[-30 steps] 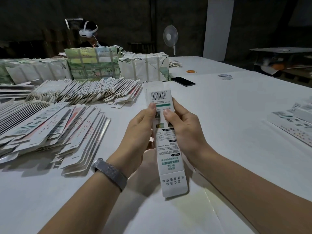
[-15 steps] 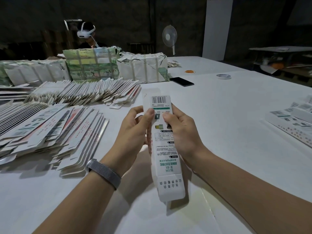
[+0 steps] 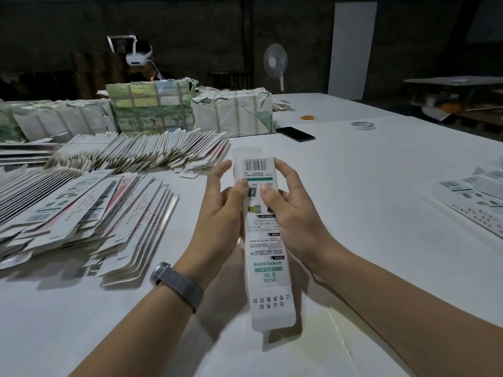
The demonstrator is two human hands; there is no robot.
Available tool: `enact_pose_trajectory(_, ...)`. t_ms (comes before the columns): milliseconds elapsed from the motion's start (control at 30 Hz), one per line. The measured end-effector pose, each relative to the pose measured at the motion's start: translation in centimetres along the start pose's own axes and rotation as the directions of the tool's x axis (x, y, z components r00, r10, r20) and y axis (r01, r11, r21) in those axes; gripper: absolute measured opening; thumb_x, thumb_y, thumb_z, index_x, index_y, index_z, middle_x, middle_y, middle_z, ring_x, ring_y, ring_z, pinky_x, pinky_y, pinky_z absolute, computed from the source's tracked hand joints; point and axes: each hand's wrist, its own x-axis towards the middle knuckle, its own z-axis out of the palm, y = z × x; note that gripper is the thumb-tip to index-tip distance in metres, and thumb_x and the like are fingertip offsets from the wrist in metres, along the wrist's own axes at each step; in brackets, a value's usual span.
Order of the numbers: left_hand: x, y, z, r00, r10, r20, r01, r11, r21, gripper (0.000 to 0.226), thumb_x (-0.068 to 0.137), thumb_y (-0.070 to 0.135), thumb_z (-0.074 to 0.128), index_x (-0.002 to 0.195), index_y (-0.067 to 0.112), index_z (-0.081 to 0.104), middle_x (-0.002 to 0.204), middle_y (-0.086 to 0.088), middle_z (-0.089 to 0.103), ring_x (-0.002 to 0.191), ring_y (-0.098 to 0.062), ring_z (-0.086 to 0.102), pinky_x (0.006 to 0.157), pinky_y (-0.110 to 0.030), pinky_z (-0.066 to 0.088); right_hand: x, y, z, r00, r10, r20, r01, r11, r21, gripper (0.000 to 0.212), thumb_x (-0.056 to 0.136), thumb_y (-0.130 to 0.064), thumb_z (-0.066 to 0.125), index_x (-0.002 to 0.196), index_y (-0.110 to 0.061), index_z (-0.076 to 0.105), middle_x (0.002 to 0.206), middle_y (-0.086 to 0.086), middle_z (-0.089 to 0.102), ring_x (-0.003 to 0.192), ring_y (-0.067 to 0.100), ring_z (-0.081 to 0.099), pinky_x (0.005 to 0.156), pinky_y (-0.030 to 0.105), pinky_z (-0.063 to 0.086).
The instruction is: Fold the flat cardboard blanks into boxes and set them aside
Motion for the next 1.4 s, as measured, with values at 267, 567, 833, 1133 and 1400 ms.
enact_pose_trajectory(267, -0.3, -0.4, 0.7, 0.998, 0.055, -0.030, -0.052, 0.995, 0.082, 0.031, 0.110, 0.028, 0.039, 0.140, 0.034, 0.041, 0.105, 0.014, 0.076, 0.089, -0.012, 0.075, 0.068, -0.023, 0.058, 0.0, 0.0, 0.0, 0.999, -0.041, 0.003, 0.041, 0.994, -0.106, 0.040, 0.106, -0.026, 0.047, 0.139, -0.048, 0.040, 0.110, 0.000, 0.074, 0.096, 0.024, 0.073, 0.087, 0.056, 0.058)
enact_pose_trajectory(567, -0.1, 0.2, 0.3, 0.999, 0.001, 0.033, -0.002, 1.000, 0.029, 0.034, 0.111, 0.017, 0.033, 0.137, 0.034, 0.046, 0.102, 0.001, 0.077, 0.082, -0.016, 0.073, 0.066, -0.026, 0.058, -0.1, -0.3, 0.0, 1.000, -0.010, 0.026, 0.011, 0.998, -0.057, 0.041, 0.104, -0.022, 0.050, 0.138, -0.043, 0.039, 0.102, 0.007, 0.075, 0.086, 0.024, 0.074, 0.078, 0.044, 0.062)
enact_pose_trajectory(833, -0.1, 0.4, -0.2, 0.995, -0.090, 0.045, 0.090, 0.996, 0.000, 0.036, 0.082, 0.031, 0.040, 0.115, 0.037, 0.050, 0.086, 0.002, 0.077, 0.062, -0.017, 0.070, 0.044, -0.032, 0.053, -0.2, -0.9, -0.2, 0.996, 0.052, 0.078, -0.050, 0.999, -0.017, 0.047, 0.103, -0.010, 0.045, 0.138, -0.040, 0.039, 0.101, 0.008, 0.075, 0.072, 0.019, 0.070, 0.064, 0.032, 0.059)
enact_pose_trajectory(1133, 0.1, 0.3, -0.3, 0.996, -0.090, 0.017, 0.090, 0.996, -0.004, 0.031, 0.080, 0.028, 0.040, 0.110, 0.027, 0.052, 0.078, 0.000, 0.075, 0.056, -0.020, 0.068, 0.044, -0.033, 0.050, -0.5, -1.3, 0.0, 0.993, 0.078, 0.088, -0.081, 0.996, 0.028, 0.041, 0.101, -0.005, 0.044, 0.123, -0.040, 0.046, 0.101, 0.017, 0.073, 0.070, 0.022, 0.068, 0.061, 0.032, 0.058)
enact_pose_trajectory(1400, -0.1, 0.5, -0.2, 1.000, -0.017, 0.016, 0.017, 1.000, 0.018, 0.031, 0.081, 0.025, 0.040, 0.110, 0.031, 0.052, 0.081, -0.003, 0.076, 0.056, -0.018, 0.067, 0.044, -0.031, 0.049, 0.0, -1.0, -0.4, 0.994, 0.105, 0.037, -0.103, 0.993, -0.053, 0.037, 0.083, -0.030, 0.048, 0.120, -0.032, 0.050, 0.090, 0.007, 0.077, 0.067, 0.019, 0.069, 0.063, 0.042, 0.055)
